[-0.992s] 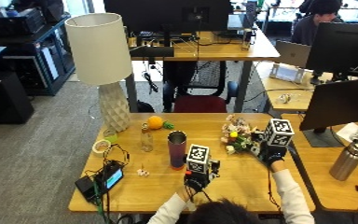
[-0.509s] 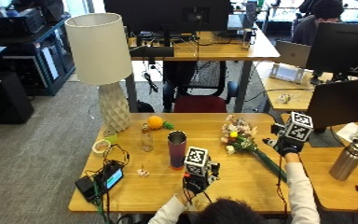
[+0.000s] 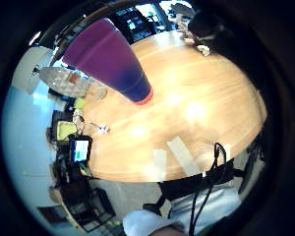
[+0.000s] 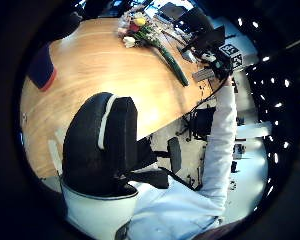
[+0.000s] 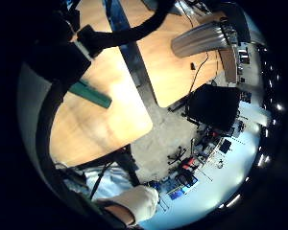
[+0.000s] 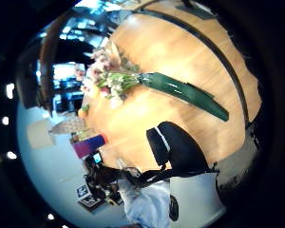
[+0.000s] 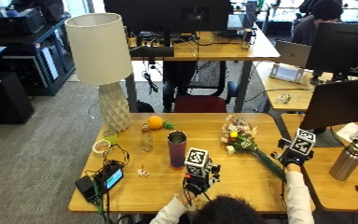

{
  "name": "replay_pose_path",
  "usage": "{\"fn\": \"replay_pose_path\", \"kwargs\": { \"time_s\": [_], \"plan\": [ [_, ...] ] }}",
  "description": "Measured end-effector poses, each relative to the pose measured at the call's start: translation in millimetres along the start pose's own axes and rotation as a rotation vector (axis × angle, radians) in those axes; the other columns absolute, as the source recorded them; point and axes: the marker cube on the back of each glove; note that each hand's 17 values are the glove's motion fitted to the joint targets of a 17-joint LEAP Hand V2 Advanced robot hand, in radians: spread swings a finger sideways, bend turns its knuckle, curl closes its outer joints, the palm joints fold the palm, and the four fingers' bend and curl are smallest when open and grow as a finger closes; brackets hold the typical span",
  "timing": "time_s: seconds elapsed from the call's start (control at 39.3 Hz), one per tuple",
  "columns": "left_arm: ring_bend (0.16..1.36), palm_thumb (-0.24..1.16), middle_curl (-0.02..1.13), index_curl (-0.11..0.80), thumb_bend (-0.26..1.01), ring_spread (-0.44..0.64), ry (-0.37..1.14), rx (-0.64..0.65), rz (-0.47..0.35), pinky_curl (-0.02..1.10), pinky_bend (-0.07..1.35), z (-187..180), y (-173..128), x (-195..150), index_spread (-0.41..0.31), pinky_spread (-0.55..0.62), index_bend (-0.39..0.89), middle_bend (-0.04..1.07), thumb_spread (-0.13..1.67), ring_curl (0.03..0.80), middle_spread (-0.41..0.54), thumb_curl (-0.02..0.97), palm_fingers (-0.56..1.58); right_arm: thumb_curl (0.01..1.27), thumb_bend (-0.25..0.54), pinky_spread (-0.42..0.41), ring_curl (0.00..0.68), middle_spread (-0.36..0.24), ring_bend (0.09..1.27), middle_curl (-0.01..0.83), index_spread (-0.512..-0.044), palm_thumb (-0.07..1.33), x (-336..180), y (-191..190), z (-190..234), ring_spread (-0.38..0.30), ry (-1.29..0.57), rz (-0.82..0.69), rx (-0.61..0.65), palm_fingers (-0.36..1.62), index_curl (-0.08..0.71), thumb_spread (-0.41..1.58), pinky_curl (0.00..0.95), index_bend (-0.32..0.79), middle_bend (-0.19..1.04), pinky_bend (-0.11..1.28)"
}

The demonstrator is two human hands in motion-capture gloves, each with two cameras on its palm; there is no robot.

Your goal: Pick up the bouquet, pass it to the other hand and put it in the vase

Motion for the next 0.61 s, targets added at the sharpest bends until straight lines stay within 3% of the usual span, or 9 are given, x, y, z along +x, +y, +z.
{"fn": "replay_pose_path", "kwargs": {
  "time_s": [0.15, 0.33, 0.51, 0.61],
  "plan": [
    [0.41, 0.23, 0.25, 0.422, -0.02, 0.18, 0.02, -0.007, -0.002, 0.32, 0.22, -0.8, 2.6, 1.6, -0.051, 0.29, 0.21, 0.14, 1.25, 0.286, 0.098, 0.265, 0.47, 0.29, -0.014, 0.197, 0.369, 0.019, 0.66, 0.389, -0.171, 0.56, 9.7, -11.6, 33.9, -0.02, 0.016, 0.037, -0.045, 0.54, 0.089, 1.07, 0.38, 0.06, 0.32, 0.66],
    [0.41, 0.23, 0.25, 0.427, -0.02, 0.19, 0.021, -0.025, -0.012, 0.32, 0.21, 2.2, 4.0, -2.5, -0.052, 0.29, 0.21, 0.14, 1.25, 0.29, 0.098, 0.268, 0.47, 0.3, -0.01, 0.193, 0.368, 0.01, 0.65, 0.395, -0.165, 0.6, 1.9, 89.6, 23.9, -0.043, -0.007, 0.097, -0.283, 0.53, 0.095, 1.06, 0.374, 0.07, 0.32, 0.66],
    [0.4, 0.23, 0.25, 0.433, -0.02, 0.19, 0.005, -0.031, -0.012, 0.33, 0.21, 7.9, 0.1, -7.7, -0.051, 0.29, 0.21, 0.14, 1.25, 0.292, 0.098, 0.271, 0.47, 0.31, -0.012, 0.184, 0.37, -0.004, 0.65, 0.399, -0.165, 0.64, 4.6, 97.7, 44.4, -0.063, -0.036, 0.035, -0.421, 0.56, 0.109, 1.05, 0.366, 0.09, 0.31, 0.65],
    [0.4, 0.23, 0.25, 0.435, -0.02, 0.19, -0.005, -0.033, -0.012, 0.33, 0.2, 9.6, -1.0, -9.4, -0.051, 0.29, 0.21, 0.14, 1.25, 0.293, 0.098, 0.272, 0.47, 0.32, -0.009, 0.167, 0.374, -0.008, 0.65, 0.397, -0.171, 0.68, 10.2, 101.1, 51.4, -0.08, -0.009, 0.158, -0.445, 0.58, 0.126, 1.04, 0.361, 0.1, 0.29, 0.63]
  ]
}}
